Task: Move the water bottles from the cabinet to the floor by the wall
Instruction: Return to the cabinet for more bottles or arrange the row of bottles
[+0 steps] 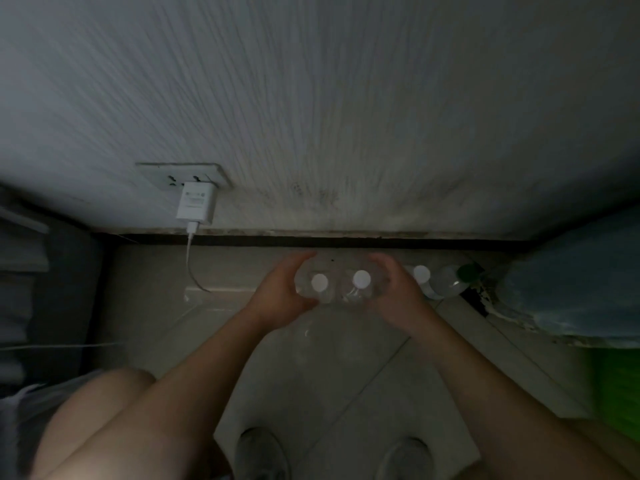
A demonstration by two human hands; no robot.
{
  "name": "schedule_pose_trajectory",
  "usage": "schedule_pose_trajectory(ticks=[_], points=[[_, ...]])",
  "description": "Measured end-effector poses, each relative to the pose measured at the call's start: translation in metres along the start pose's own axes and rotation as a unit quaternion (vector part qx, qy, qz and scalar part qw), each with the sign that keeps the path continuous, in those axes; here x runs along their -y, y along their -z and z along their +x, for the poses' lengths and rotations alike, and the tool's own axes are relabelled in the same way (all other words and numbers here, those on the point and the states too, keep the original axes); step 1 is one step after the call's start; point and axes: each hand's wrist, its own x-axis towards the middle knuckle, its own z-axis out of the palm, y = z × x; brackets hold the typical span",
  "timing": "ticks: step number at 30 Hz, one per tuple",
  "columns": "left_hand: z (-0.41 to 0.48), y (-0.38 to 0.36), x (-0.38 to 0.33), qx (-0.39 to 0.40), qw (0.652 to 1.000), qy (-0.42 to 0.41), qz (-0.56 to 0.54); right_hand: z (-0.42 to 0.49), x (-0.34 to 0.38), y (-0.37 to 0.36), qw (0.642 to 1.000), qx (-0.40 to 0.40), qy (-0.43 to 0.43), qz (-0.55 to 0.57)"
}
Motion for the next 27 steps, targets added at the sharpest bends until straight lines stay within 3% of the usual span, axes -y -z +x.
schedule_pose_trajectory(ticks=[8,22,27], points=[[-0.057,0.074,-0.079,-0.006,0.999,-0.028,-0.016,-0.062,0.086,0.053,0.999,-0.019,0.04,0.007],[-0.193,0.256,-0.279,-0.1,0.985,-0.09,0.111,-0.235,0.307,0.177,0.975,-0.089,0.131,-0.158],[-0.243,0.31,-0.343,-0.115,0.988,-0.074,0.079,-0.295,0.377,0.218,0.971,-0.111,0.127,-0.172]])
